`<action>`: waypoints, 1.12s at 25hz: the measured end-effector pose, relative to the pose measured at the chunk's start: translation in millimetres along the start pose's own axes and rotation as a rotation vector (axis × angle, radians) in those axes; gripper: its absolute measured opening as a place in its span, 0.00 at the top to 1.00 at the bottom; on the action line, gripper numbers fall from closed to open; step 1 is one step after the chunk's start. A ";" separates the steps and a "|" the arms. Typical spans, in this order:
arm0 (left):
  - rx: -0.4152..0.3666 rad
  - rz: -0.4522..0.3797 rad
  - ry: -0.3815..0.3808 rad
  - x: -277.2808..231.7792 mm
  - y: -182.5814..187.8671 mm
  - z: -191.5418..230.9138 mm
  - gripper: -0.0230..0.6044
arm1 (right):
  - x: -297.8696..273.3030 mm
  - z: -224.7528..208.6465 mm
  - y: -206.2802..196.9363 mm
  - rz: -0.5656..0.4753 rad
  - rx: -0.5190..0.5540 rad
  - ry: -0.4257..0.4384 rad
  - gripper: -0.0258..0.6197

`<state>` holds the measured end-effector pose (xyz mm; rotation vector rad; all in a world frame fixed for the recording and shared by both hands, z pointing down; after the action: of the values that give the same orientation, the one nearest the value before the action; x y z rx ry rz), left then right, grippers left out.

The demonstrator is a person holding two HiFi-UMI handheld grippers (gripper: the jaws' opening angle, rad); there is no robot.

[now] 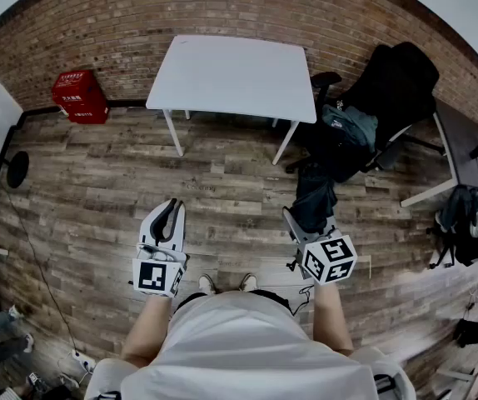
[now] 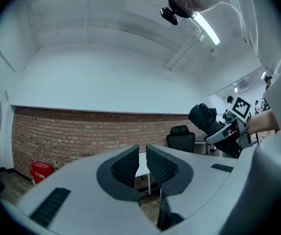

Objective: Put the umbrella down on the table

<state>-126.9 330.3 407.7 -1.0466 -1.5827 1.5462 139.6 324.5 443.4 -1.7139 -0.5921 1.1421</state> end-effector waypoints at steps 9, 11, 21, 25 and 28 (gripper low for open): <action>0.008 0.012 0.045 -5.9 -2.6 -28.9 0.86 | 9.6 -18.3 -7.2 -0.014 -0.045 0.106 0.64; 0.003 0.017 0.059 -9.1 -2.8 -37.0 0.86 | 9.8 -26.1 -11.1 -0.014 -0.060 0.133 0.64; 0.022 0.059 0.096 -40.7 -21.5 -40.6 0.86 | -22.0 -63.5 -14.6 0.036 -0.048 0.153 0.63; 0.018 0.053 0.069 -78.8 -29.9 -19.4 0.86 | -60.0 -68.7 -6.5 0.048 -0.043 0.151 0.63; 0.035 0.051 0.044 -123.8 -36.4 6.1 0.86 | -96.7 -79.4 9.0 0.052 -0.037 0.132 0.63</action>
<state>-80.3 218.1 451.5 -1.1014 -1.5045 1.5687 166.3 209.0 484.5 -1.8298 -0.4927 1.0505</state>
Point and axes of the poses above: the fingertips, and each gripper's own axes: x backward along the fingers, z to its left, y out of its top, the point moved 1 cm from there along x, backward along the fingers, and after that the axes turned 4 degrees about z, right-handed, at the moved point
